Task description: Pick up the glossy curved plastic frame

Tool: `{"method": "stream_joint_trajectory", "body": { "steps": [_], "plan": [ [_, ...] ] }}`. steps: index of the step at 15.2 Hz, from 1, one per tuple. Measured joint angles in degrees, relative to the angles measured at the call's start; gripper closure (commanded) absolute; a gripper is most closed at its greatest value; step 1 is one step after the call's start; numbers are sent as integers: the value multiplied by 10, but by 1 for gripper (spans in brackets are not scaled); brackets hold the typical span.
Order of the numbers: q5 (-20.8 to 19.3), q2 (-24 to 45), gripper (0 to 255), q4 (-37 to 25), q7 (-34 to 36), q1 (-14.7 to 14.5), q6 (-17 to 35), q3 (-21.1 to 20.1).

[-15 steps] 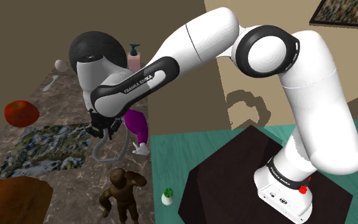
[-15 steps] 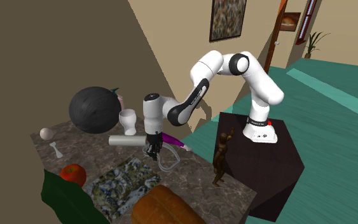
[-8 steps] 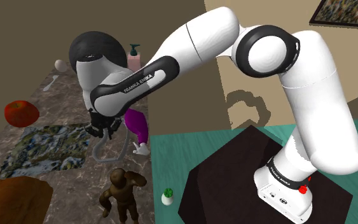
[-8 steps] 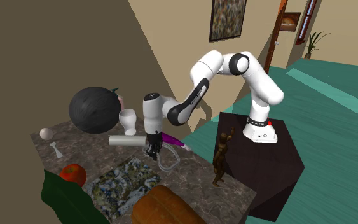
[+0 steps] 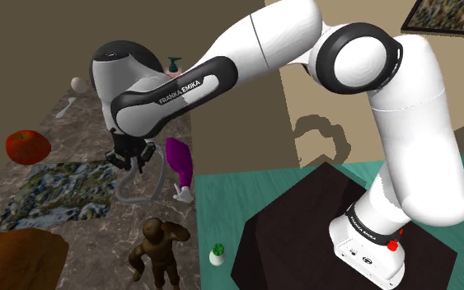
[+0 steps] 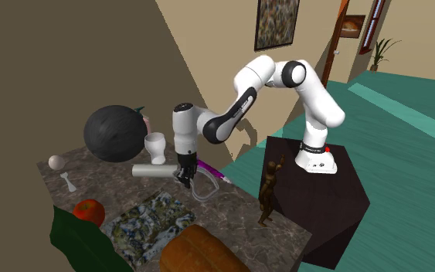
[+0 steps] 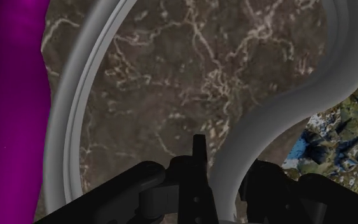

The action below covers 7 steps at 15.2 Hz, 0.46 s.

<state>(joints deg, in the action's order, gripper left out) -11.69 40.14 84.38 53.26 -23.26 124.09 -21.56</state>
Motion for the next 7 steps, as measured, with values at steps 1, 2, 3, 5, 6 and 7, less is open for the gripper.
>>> {"method": "stream_joint_trajectory", "body": {
  "steps": [1, 2, 3, 5, 6, 7],
  "plan": [
    [1, -4, 255, -1, 0, 0, -4, -1],
    [2, -5, 255, -4, -1, 0, -9, -2],
    [4, -11, 255, -3, -1, 2, -14, -3],
    [6, -16, 255, -11, -2, 2, -27, -4],
    [7, -21, 255, -13, -4, 3, -33, -5],
    [8, -23, 255, -14, -4, 4, -36, -6]
  ]
}}
